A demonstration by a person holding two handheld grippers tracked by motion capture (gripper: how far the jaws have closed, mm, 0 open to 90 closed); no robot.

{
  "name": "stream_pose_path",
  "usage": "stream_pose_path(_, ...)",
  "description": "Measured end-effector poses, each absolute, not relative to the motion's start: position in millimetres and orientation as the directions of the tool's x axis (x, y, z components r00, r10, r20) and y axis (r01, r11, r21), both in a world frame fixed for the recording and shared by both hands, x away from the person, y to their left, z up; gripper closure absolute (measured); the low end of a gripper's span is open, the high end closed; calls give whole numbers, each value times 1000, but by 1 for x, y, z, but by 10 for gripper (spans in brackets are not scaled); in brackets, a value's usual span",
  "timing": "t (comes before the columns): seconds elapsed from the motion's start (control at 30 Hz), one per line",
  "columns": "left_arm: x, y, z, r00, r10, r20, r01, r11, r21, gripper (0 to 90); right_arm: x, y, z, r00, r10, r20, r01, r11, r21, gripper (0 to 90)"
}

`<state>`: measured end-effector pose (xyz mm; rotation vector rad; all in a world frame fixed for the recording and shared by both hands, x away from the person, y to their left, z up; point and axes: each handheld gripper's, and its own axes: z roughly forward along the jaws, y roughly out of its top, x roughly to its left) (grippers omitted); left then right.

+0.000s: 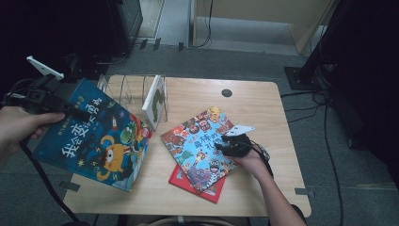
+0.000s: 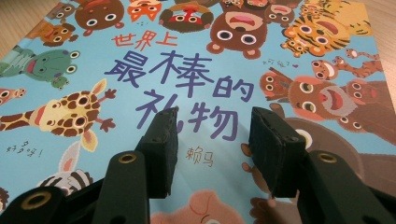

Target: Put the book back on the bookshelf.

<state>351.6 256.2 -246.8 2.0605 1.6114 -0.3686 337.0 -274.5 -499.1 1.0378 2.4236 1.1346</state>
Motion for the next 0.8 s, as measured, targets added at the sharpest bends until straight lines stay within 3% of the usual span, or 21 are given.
stream_pose_path(0.47, 360, 304, -242, 155, 871, -467, 979, -73, 189, 834, 338, -275, -499, -707, 705, 49, 488, 437, 755, 534)
stream_pose_path(0.8, 386, 309, -246, 99, 900, -425, 987, -35, 157, 834, 338, -276, -499, -705, 707, 54, 491, 432, 756, 544)
